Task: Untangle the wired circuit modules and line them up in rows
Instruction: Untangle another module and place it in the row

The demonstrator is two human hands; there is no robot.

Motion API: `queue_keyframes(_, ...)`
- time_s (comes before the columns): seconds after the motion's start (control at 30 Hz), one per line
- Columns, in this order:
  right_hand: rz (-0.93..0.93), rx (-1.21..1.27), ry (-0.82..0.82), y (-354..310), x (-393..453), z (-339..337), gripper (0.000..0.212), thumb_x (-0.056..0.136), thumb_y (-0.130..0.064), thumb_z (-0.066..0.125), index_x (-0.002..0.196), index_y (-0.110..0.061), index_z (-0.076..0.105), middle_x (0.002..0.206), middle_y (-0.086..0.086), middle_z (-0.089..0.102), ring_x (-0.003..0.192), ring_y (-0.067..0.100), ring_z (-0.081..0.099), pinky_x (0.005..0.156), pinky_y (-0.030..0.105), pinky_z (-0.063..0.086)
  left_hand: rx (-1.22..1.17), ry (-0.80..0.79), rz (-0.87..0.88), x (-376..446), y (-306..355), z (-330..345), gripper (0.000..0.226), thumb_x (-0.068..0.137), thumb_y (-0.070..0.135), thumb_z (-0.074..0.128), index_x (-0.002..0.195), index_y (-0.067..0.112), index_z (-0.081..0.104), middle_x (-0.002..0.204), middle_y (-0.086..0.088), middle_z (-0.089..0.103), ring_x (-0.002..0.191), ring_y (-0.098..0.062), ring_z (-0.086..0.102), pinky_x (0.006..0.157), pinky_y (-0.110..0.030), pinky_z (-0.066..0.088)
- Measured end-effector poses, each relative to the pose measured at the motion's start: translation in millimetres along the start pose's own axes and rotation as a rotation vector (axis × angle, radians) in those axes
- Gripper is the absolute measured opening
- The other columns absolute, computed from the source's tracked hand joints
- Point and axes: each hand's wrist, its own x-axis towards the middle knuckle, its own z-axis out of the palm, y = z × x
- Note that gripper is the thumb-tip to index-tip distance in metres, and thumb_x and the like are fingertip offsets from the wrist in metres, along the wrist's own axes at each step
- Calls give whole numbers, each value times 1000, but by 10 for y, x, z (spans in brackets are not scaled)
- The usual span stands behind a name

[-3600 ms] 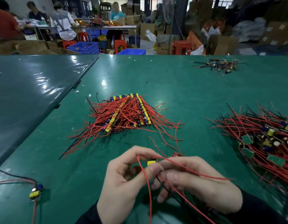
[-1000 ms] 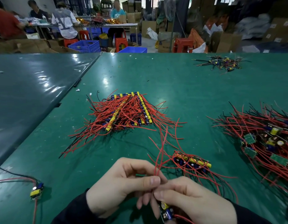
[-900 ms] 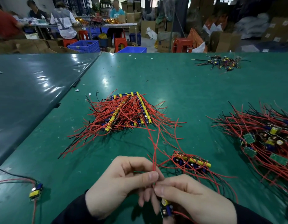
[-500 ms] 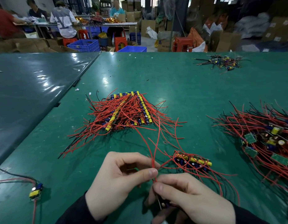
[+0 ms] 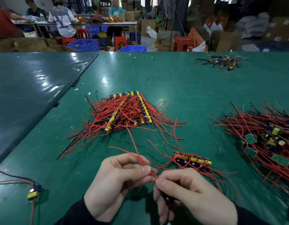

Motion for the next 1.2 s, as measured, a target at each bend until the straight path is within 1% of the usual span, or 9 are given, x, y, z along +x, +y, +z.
queue_keyframes(0.1, 9, 55, -71, -36, -7, -30, 24, 94, -25, 49, 79, -15, 65, 67, 5, 66, 57, 15, 62, 56, 21, 49, -49, -51, -86, -12, 29, 8, 11, 52, -2, 67, 57, 6, 71, 64, -21, 67, 47, -21, 65, 41, -17, 50)
queue_keyframes(0.27, 28, -30, 41, 52, 2, -23, 24, 89, -26, 50, 74, -13, 63, 60, 5, 64, 52, 15, 61, 51, 20, 45, 63, -2, 55, 24, -23, 16, 14, 53, 1, 71, 67, 2, 72, 68, -24, 68, 53, -21, 66, 48, -21, 53)
queue_keyframes(0.4, 46, 92, -30, 10, 7, -44, 25, 91, -23, 48, 74, -12, 64, 58, 3, 63, 49, 12, 59, 50, 18, 45, -13, -22, 12, 19, -32, -7, 15, 49, 6, 78, 64, 6, 73, 68, -22, 69, 51, -22, 67, 45, -19, 51)
queue_keyframes(0.57, 161, 385, -188, -30, -3, -113, 26, 91, -23, 50, 73, -12, 65, 56, 2, 61, 46, 11, 58, 49, 19, 47, -137, -101, -10, 24, -20, -9, 49, 24, 15, 97, 65, 8, 71, 69, -22, 68, 54, -29, 68, 45, -20, 53)
queue_keyframes(0.7, 183, 429, -182, 52, 27, -124, 22, 85, -27, 59, 70, -13, 67, 52, 1, 59, 42, 12, 57, 46, 20, 45, -70, -67, 72, 36, -8, -8, 43, 31, 16, 96, 66, 11, 72, 72, -19, 70, 55, -31, 69, 48, -23, 55)
queue_keyframes(0.87, 277, 485, -135, 47, 27, -93, 21, 76, -27, 64, 62, -12, 66, 43, 1, 52, 34, 13, 50, 40, 18, 41, -14, -57, 190, 28, -35, 21, 21, 53, -7, 81, 62, 9, 70, 68, -23, 68, 51, -33, 66, 47, -25, 54)
queue_keyframes(1.0, 248, 230, 24, 57, 27, -82, 35, 90, -15, 52, 56, -13, 62, 42, 3, 53, 32, 13, 52, 36, 16, 35, 74, 10, 283, 50, -92, 33, 24, 47, -16, 78, 61, 2, 69, 66, -27, 66, 53, -34, 66, 50, -30, 55)
queue_keyframes(1.1, 178, 4, 122, 59, 4, -60, 37, 94, -7, 45, 60, -9, 58, 42, 4, 55, 33, 13, 52, 36, 18, 36, 79, 69, 288, 55, -131, 64, 19, 45, -2, 78, 62, -1, 69, 66, -28, 66, 52, -34, 66, 51, -30, 56)
queue_keyframes(1.2, -88, -607, 289, 143, -55, -32, 33, 93, -23, 49, 63, -12, 56, 46, 3, 55, 40, 14, 49, 44, 29, 42, 58, 111, 224, 67, -131, 67, 20, 44, 0, 76, 63, 0, 70, 65, -27, 66, 51, -33, 66, 50, -28, 56)
